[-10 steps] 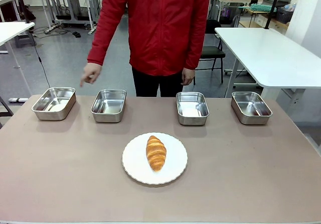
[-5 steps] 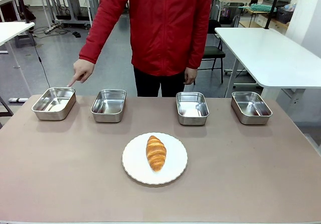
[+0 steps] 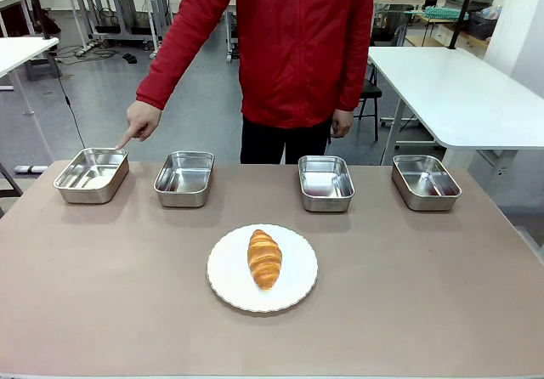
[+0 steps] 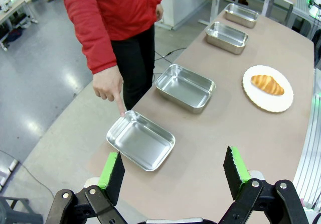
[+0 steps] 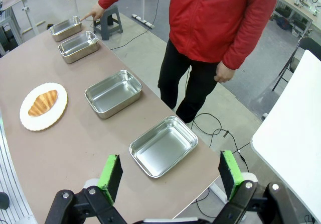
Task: Place the bread in the container.
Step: Place the Butter Roll into the Airtight Container indicated by the human.
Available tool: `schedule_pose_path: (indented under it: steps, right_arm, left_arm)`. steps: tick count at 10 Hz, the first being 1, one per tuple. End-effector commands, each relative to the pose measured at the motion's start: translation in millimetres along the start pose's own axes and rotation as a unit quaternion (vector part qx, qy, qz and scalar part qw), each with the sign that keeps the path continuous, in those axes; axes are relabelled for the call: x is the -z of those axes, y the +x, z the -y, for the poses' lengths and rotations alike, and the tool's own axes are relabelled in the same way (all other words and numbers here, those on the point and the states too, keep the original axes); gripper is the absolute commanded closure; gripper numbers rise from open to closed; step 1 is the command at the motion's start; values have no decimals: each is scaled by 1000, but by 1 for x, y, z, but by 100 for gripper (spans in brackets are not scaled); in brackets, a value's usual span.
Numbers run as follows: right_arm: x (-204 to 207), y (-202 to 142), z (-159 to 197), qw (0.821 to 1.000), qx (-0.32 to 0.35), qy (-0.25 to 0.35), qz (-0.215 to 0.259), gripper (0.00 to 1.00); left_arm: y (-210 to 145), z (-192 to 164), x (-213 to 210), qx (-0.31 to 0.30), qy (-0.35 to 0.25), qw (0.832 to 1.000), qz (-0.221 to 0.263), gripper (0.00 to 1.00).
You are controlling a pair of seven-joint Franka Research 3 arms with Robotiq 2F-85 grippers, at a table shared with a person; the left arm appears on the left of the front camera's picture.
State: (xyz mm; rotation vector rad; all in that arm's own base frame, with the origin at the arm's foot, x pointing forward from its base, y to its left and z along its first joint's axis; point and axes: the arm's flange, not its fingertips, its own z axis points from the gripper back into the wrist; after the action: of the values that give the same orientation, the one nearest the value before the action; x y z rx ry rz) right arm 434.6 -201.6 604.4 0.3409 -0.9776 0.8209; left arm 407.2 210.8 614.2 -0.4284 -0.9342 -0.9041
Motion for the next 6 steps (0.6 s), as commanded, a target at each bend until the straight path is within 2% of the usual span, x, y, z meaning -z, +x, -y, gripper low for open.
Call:
schedule_pose_path:
  steps: [1, 2, 3, 6]
  right_arm:
    - [0, 1, 0, 1000, -1, 0, 1, 0]
    - [0, 1, 0, 1000, -1, 0, 1, 0]
    - [0, 1, 0, 1000, -1, 0, 1, 0]
    - [0, 1, 0, 1000, -1, 0, 1, 0]
  left_arm:
    - [1, 1, -3, 1, -4, 1000, 3, 0]
    - [0, 0, 0, 0, 0, 1000, 0, 0]
    - [20, 4, 4, 7, -5, 1000, -11, 0]
    - [67, 13, 38, -22, -19, 998, -47, 0]
